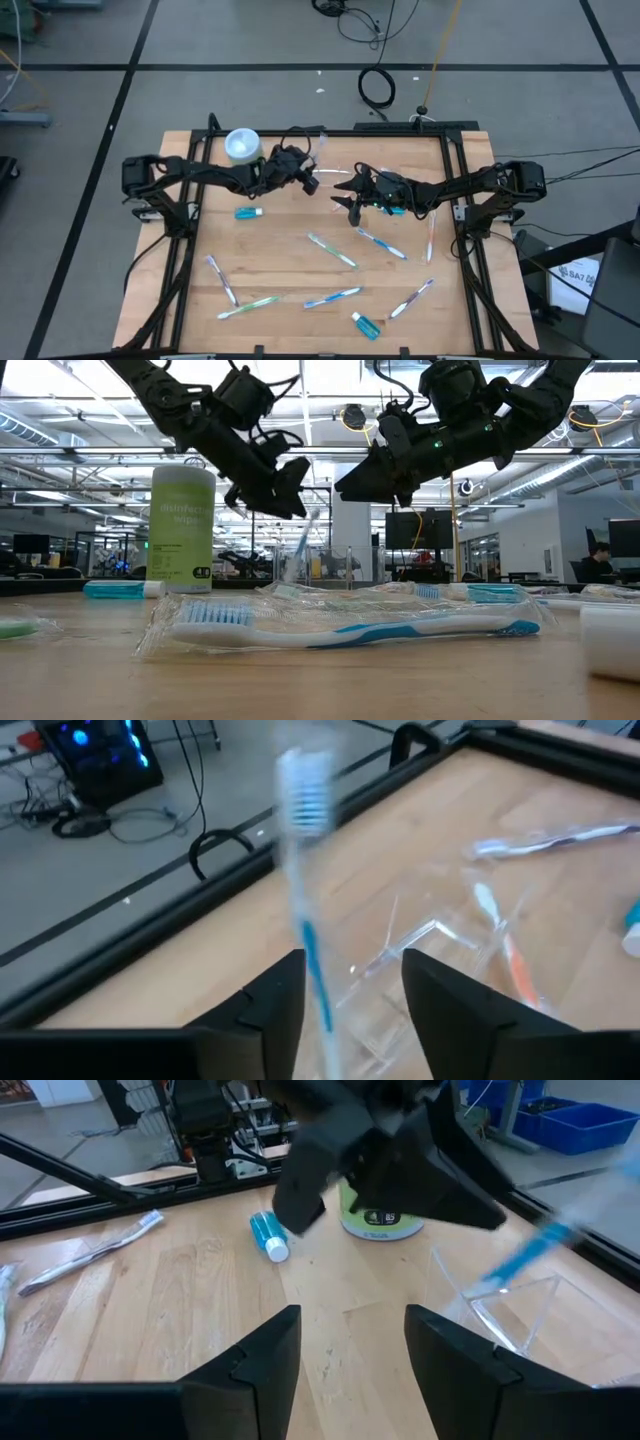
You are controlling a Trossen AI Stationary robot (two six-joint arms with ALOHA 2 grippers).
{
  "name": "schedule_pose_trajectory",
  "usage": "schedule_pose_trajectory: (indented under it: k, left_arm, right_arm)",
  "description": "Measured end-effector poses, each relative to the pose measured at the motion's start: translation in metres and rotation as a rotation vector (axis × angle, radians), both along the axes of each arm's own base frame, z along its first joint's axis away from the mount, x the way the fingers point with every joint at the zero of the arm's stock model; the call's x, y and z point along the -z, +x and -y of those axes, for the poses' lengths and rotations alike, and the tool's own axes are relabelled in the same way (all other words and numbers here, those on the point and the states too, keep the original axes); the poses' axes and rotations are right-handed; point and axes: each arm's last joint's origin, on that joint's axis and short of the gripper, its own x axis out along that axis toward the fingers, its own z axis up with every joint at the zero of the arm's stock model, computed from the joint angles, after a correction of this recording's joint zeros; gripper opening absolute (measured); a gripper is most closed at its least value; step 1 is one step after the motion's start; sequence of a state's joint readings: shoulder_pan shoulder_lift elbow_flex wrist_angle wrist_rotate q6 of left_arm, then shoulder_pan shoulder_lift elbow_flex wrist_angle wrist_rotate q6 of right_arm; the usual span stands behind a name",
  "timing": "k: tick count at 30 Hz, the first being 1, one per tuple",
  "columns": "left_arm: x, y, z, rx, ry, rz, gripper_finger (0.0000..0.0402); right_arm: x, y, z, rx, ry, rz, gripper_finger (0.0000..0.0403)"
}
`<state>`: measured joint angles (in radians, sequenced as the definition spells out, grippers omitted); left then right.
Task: Pick & Place toothbrushing station
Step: Put the blue left toothbrush into the transparent organizer, then put the left mouthwash into the transparent organizer
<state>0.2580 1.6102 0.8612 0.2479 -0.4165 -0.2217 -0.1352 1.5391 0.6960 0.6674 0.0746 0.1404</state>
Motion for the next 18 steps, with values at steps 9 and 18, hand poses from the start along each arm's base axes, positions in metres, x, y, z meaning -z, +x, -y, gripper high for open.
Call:
schedule_pose_trajectory:
  k: [9, 18]
  left_arm:
    - [-0.041, -0.02, 0.031, 0.105, 0.001, 0.024, 0.0189]
    - [-0.035, -0.045, 0.079, 0.423, -0.212, -0.228, 0.0189]
  right_arm:
    - [0.001, 0.0, 0.0, 0.0, -0.001, -0.013, 0.0172]
    - [0.001, 0.0, 0.0, 0.0, -0.001, -0.015, 0.0171]
